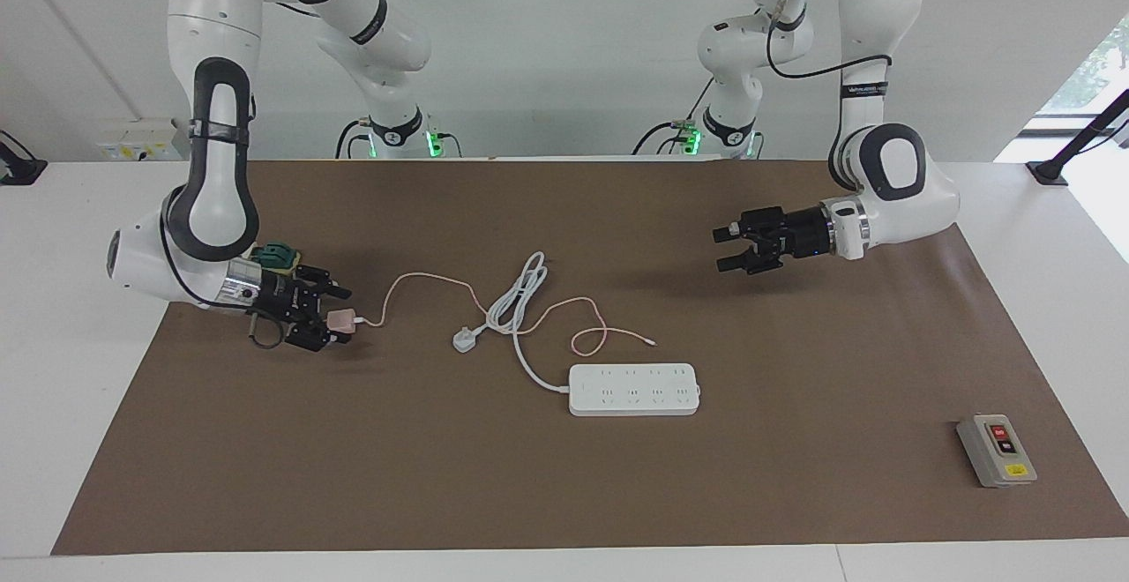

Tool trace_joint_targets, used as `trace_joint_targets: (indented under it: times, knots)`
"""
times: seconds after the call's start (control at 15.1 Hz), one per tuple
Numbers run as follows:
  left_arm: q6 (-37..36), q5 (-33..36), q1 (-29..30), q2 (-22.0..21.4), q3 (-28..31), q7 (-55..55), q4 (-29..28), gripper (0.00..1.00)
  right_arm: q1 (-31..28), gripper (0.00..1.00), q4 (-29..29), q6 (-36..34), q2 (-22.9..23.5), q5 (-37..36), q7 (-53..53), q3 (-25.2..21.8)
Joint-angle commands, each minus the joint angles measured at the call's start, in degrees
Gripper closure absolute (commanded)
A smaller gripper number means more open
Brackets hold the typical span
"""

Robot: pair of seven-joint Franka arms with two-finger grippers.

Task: Plug charger into power strip
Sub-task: 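Grasp the pink charger with the right gripper while the left gripper reaches the strip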

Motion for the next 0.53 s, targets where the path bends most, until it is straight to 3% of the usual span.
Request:
trace_joint_targets:
  times: [0.0, 0.26, 0.46]
  knots:
    - [-1.4, -5.9, -0.6, 1.4, -0.1, 2.9, 0.1, 0.00, -0.9, 0.00, 2.7, -0.8, 2.2, -2.6, 0.6, 0.3]
    - [-1.4, -14.5, -3.4, 1.4, -0.2, 1.7, 0.1, 0.00, -1.5, 0.00, 2.9, -0.8, 3.0, -2.9, 0.4, 0.3]
    - [-1.4, -15.2, -4.0, 1.3, -0.3, -4.1, 0.0, 0.00, -1.4, 0.00, 2.4, 0.0, 3.5, -2.8, 0.2, 0.3]
